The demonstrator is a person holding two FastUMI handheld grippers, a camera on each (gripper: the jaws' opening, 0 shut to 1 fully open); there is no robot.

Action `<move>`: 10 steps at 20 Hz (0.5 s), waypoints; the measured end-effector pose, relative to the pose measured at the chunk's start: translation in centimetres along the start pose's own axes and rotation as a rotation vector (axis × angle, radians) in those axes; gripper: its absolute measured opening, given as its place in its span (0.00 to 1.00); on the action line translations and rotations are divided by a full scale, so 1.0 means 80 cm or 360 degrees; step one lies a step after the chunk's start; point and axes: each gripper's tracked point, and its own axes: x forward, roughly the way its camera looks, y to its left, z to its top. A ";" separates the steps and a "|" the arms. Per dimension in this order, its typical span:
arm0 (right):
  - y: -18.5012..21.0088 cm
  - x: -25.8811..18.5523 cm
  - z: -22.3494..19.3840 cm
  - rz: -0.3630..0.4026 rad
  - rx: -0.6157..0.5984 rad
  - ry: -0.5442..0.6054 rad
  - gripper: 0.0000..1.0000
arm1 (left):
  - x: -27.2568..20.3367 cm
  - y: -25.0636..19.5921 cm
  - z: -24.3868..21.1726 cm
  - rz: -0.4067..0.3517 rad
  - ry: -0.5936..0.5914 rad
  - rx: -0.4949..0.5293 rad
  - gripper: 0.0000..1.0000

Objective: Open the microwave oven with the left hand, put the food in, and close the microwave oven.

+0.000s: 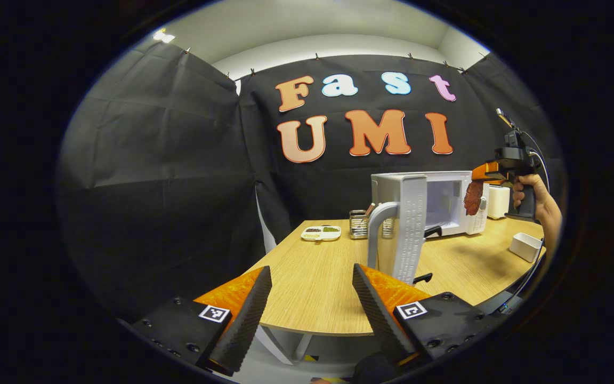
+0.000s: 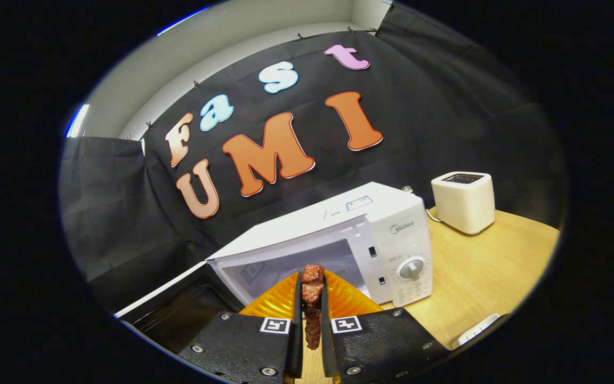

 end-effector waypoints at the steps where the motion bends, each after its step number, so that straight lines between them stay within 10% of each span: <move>1: 0.005 0.012 -0.003 -0.0015 0.0009 -0.0011 0.14 | 0.003 0.008 -0.003 0.0017 0.0009 0.0003 0.97; 10: 0.021 0.108 -0.047 -0.0187 0.0363 -0.0146 0.14 | 0.014 0.068 -0.024 0.0150 0.0085 -0.0022 0.98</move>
